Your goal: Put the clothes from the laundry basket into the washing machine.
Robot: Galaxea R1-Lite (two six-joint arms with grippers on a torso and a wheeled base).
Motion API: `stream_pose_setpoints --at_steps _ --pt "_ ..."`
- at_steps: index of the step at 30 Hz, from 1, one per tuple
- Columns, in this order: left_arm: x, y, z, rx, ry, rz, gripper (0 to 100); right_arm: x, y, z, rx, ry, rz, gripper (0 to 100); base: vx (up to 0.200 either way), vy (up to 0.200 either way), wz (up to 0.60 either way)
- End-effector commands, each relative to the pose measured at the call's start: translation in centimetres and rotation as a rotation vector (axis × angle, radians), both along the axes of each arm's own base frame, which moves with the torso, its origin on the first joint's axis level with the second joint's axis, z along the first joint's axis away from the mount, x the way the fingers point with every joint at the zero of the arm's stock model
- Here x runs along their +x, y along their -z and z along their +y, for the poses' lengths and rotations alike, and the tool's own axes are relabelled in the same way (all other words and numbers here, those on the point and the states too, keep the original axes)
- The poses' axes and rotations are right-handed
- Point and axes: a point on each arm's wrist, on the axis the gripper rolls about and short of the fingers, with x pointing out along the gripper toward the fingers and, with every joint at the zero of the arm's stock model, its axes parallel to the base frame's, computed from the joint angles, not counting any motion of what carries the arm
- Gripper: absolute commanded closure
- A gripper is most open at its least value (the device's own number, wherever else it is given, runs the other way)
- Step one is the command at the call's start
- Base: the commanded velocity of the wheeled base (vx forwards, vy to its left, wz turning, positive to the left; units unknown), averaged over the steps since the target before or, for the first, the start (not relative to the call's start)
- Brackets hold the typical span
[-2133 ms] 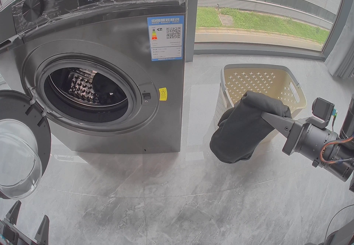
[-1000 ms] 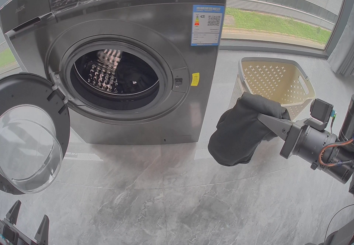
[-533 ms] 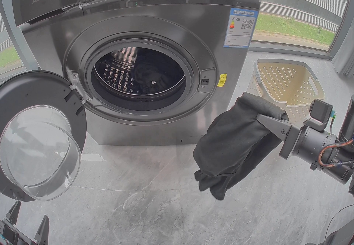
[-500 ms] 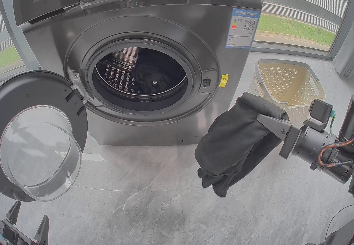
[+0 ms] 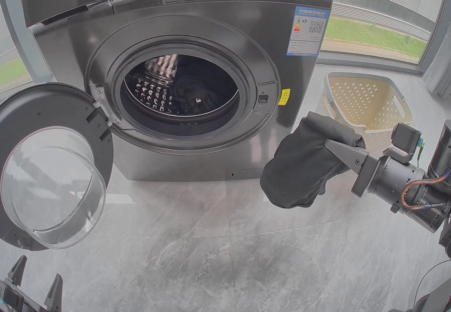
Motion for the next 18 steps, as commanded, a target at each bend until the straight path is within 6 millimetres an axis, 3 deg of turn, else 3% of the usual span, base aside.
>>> stream_pose_setpoints --at_steps 1,15,18 --pt "0.0 0.4 0.0 0.0 0.0 0.004 0 0.7 0.7 0.7 -0.01 -0.001 0.009 100 0.0 0.2 0.0" --pt "0.0 0.4 0.0 0.002 0.0 0.003 0 1.9 1.9 2.1 -0.031 -0.01 0.006 100 0.0 0.2 0.0" --pt "0.0 0.4 0.0 0.002 0.0 0.003 0 2.0 1.9 2.6 -0.055 -0.016 -0.011 100 0.0 0.0 0.0"
